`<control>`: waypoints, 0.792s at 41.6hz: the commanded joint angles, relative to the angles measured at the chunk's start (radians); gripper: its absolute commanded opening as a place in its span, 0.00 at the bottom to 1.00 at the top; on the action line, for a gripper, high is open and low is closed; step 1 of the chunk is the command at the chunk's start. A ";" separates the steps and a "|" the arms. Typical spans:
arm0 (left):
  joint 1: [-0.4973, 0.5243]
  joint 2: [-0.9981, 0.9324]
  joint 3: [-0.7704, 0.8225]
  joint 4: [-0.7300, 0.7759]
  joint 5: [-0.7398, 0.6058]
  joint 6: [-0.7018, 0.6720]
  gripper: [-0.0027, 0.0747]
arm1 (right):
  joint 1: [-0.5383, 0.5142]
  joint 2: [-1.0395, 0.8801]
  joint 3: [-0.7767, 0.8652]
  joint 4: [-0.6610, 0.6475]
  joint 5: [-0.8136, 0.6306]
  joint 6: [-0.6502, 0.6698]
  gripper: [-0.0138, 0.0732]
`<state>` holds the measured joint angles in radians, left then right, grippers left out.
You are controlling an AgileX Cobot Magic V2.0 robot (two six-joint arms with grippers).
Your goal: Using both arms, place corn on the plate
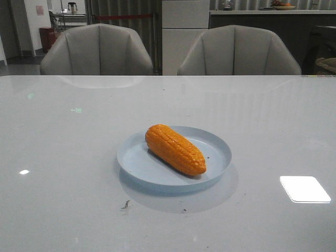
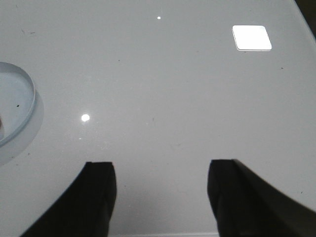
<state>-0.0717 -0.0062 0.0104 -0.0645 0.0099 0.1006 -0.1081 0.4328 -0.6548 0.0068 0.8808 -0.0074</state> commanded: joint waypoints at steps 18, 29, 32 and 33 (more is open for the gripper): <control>-0.001 -0.020 0.038 -0.010 -0.078 -0.010 0.16 | 0.052 -0.029 0.140 0.031 -0.405 -0.001 0.62; -0.001 -0.020 0.038 -0.010 -0.078 -0.010 0.16 | 0.154 -0.165 0.444 0.041 -0.899 -0.001 0.20; -0.001 -0.020 0.038 -0.010 -0.078 -0.010 0.16 | 0.146 -0.218 0.551 0.073 -0.988 -0.001 0.20; -0.001 -0.020 0.038 -0.010 -0.078 -0.010 0.16 | 0.147 -0.238 0.586 0.083 -1.010 -0.001 0.20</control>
<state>-0.0717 -0.0062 0.0104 -0.0662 0.0136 0.1006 0.0437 0.2211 -0.1059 0.0645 0.0335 -0.0074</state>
